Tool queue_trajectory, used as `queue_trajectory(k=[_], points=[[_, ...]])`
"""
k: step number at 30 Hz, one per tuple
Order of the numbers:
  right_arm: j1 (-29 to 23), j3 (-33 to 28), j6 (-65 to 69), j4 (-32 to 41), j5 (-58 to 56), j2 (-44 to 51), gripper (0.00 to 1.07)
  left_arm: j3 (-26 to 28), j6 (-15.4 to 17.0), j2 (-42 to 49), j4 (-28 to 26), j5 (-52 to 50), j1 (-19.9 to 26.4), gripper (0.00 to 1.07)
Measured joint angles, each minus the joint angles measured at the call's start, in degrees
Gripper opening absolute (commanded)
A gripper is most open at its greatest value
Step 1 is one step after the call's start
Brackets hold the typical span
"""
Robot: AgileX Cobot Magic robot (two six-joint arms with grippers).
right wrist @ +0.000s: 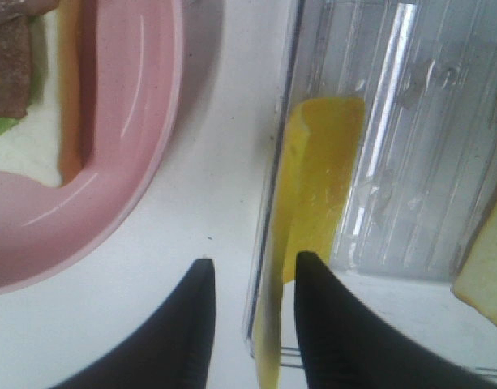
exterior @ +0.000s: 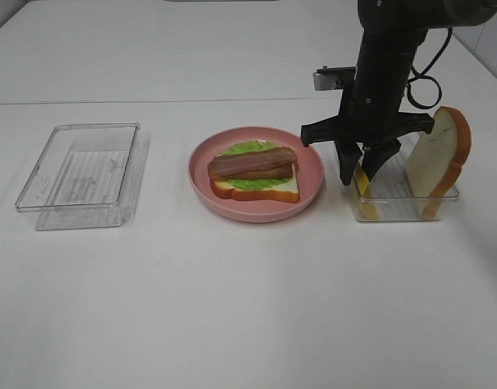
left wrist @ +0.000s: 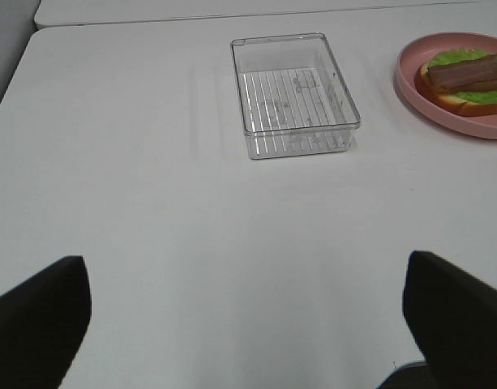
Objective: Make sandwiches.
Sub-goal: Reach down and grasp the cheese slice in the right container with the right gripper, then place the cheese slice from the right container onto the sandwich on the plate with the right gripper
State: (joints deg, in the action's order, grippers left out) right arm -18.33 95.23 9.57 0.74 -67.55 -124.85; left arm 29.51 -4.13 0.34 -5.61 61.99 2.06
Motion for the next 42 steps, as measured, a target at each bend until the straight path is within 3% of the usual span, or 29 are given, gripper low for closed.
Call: queue_trajectory(k=[12, 18, 38, 42], points=[[0.0, 0.0, 0.0, 0.0, 0.0, 0.0, 0.27, 0.0, 0.0, 0.0, 0.0, 0.0, 0.0, 1.0], [0.0, 0.0, 0.0, 0.0, 0.0, 0.0, 0.0, 0.0, 0.0, 0.0, 0.0, 0.0, 0.0, 1.0], [0.0, 1.72, 0.0, 0.86, -1.49, 0.4, 0.0, 0.0, 0.0, 0.0, 0.0, 0.0, 0.0, 1.0], [0.0, 2.18, 0.0, 1.43, -1.38, 3.9, 0.0, 0.0, 0.0, 0.0, 0.0, 0.0, 0.0, 1.0]])
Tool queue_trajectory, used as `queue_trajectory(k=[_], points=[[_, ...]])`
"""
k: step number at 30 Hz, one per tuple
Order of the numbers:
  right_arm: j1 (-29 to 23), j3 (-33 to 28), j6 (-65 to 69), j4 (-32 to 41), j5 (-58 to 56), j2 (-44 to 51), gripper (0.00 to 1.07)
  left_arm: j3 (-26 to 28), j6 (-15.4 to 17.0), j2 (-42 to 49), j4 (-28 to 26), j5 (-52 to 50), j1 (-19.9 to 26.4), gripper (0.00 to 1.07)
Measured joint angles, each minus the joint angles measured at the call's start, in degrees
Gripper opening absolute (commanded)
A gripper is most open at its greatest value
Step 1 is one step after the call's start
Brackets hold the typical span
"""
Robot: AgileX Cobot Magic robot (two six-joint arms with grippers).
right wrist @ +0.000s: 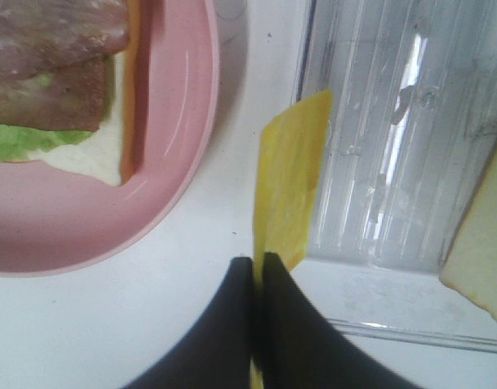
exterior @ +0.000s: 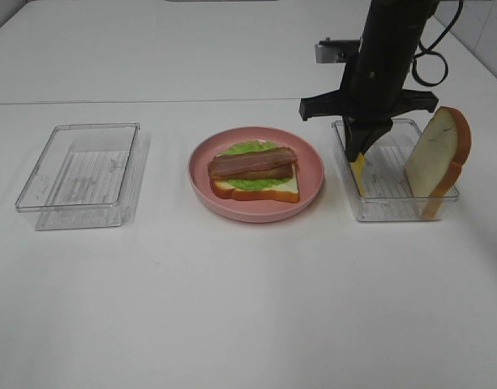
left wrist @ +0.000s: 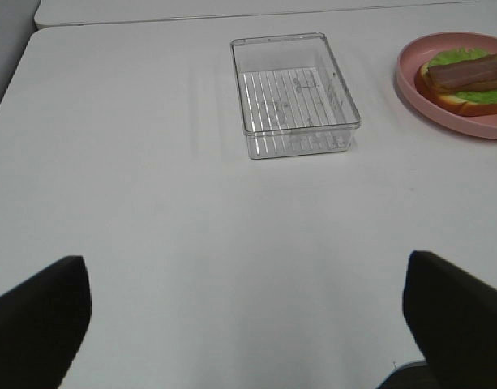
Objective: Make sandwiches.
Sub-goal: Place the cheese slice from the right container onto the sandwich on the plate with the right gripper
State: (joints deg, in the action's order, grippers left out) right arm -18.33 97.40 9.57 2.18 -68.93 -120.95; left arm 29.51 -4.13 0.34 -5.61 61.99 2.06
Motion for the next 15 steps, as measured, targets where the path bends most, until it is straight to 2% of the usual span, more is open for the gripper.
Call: queue_trajectory(k=[4, 6, 9, 11, 15], points=[[0.0, 0.11, -0.4, 1.72, 0.23, 3.44, 0.0, 0.0, 0.0, 0.0, 0.0, 0.0, 0.0, 1.0], [0.0, 0.11, -3.44, 6.25, 0.46, 5.33, 0.0, 0.0, 0.0, 0.0, 0.0, 0.0, 0.0, 1.0], [0.0, 0.11, -4.87, 7.96, 0.46, 5.73, 0.0, 0.0, 0.0, 0.0, 0.0, 0.0, 0.0, 1.0], [-0.06, 0.11, -9.17, 16.27, 1.95, 6.25, 0.0, 0.0, 0.0, 0.0, 0.0, 0.0, 0.0, 1.0], [-0.06, 0.11, -10.37, 20.91, 2.86, 6.25, 0.0, 0.0, 0.0, 0.0, 0.0, 0.0, 0.0, 1.0]])
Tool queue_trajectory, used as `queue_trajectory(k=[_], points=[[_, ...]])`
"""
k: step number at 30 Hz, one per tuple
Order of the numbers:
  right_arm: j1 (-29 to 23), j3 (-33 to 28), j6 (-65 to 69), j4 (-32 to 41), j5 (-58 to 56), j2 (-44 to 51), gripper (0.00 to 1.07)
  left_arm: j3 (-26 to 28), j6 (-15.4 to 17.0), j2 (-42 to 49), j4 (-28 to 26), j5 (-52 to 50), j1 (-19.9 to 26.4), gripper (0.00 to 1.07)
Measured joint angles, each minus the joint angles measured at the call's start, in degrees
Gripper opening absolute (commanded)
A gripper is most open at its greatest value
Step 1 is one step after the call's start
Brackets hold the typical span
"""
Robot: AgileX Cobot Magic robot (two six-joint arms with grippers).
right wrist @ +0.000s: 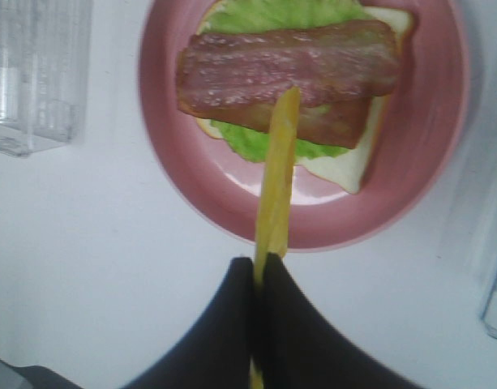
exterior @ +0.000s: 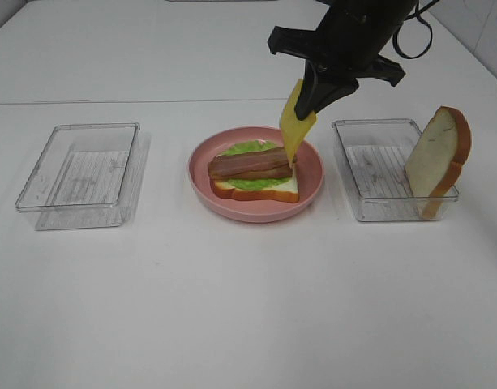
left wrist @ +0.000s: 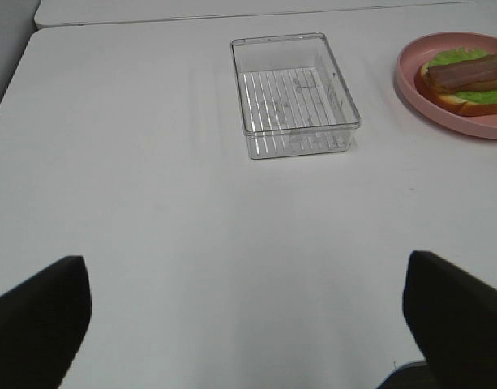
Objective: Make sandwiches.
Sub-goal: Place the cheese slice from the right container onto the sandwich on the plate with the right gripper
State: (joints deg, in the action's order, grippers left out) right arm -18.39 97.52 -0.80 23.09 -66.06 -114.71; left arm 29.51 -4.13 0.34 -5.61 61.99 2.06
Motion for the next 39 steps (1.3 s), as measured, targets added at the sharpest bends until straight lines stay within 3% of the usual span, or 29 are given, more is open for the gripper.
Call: queue_trajectory(k=[8, 13, 16, 22, 31, 39], points=[[0.0, 0.0, -0.92, 5.1, 4.47, 0.0, 0.0, 0.0, 0.0, 0.0, 0.0, 0.0, 0.0, 1.0], [0.0, 0.0, -7.96, 14.73, 8.42, -1.49, 0.0, 0.0, 0.0, 0.0, 0.0, 0.0, 0.0, 1.0], [0.0, 0.0, -13.06, 24.18, 8.54, -5.04, 0.0, 0.0, 0.0, 0.0, 0.0, 0.0, 0.0, 1.0], [0.0, 0.0, -18.45, 33.4, 8.37, -10.49, 0.0, 0.0, 0.0, 0.0, 0.0, 0.0, 0.0, 1.0], [0.0, 0.0, -20.28, 35.58, 8.31, -15.01, 0.0, 0.0, 0.0, 0.0, 0.0, 0.0, 0.0, 1.0], [0.0, 0.52, -20.68, 31.11, 10.83, -16.16, 0.0, 0.0, 0.0, 0.0, 0.0, 0.0, 0.0, 1.0]])
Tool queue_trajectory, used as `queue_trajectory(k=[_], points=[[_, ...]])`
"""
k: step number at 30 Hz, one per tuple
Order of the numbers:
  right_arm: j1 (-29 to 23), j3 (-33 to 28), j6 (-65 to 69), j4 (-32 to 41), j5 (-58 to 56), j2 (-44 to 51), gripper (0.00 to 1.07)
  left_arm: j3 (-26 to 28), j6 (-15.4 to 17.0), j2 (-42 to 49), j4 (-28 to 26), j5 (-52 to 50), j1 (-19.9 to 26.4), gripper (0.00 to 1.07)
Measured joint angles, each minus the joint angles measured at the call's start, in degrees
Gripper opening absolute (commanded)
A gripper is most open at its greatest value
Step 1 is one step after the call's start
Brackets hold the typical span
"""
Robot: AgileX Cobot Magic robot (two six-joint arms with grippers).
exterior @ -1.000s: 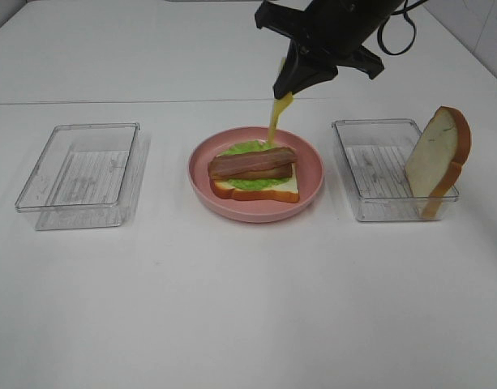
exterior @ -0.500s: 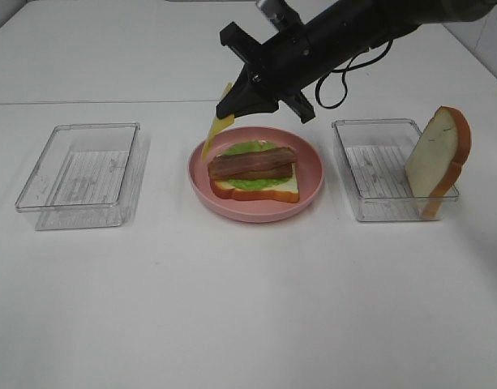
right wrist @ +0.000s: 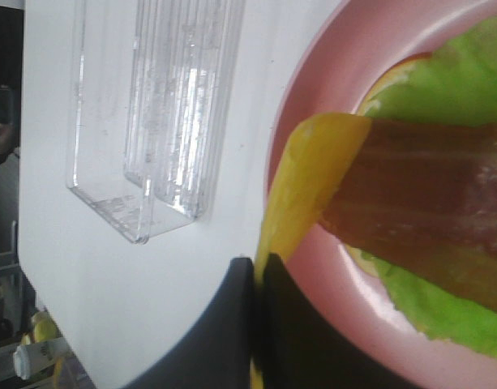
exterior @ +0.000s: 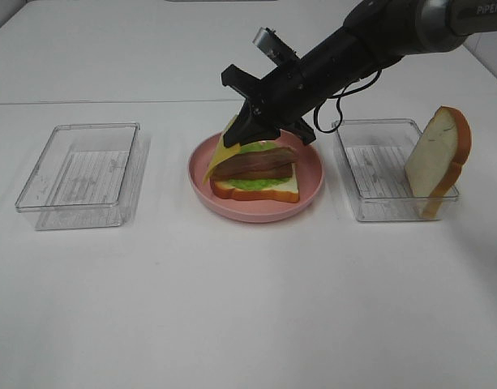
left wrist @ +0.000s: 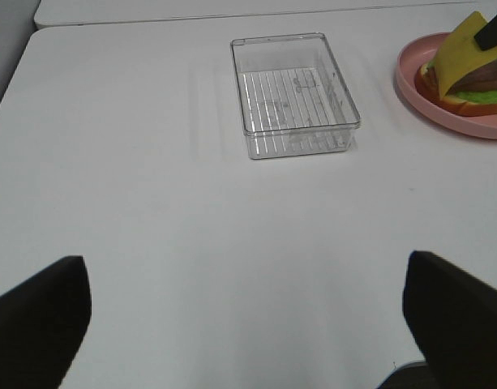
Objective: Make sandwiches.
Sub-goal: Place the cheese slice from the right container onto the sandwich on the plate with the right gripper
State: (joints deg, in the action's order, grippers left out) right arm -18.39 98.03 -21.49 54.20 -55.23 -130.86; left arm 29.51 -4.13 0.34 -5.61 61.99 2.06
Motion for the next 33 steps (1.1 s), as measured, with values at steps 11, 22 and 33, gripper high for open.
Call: queue_trajectory(k=[11, 22, 33], points=[[0.0, 0.0, 2.75, -12.43, 2.86, 0.0, 0.0, 0.0, 0.0, 0.0, 0.0, 0.0, 0.0, 1.0], [0.0, 0.0, 6.02, -18.79, 5.16, 0.0, 0.0, 0.0, 0.0, 0.0, 0.0, 0.0, 0.0, 1.0], [0.0, 0.0, 7.05, -20.4, 5.61, 0.0, 0.0, 0.0, 0.0, 0.0, 0.0, 0.0, 0.0, 1.0]])
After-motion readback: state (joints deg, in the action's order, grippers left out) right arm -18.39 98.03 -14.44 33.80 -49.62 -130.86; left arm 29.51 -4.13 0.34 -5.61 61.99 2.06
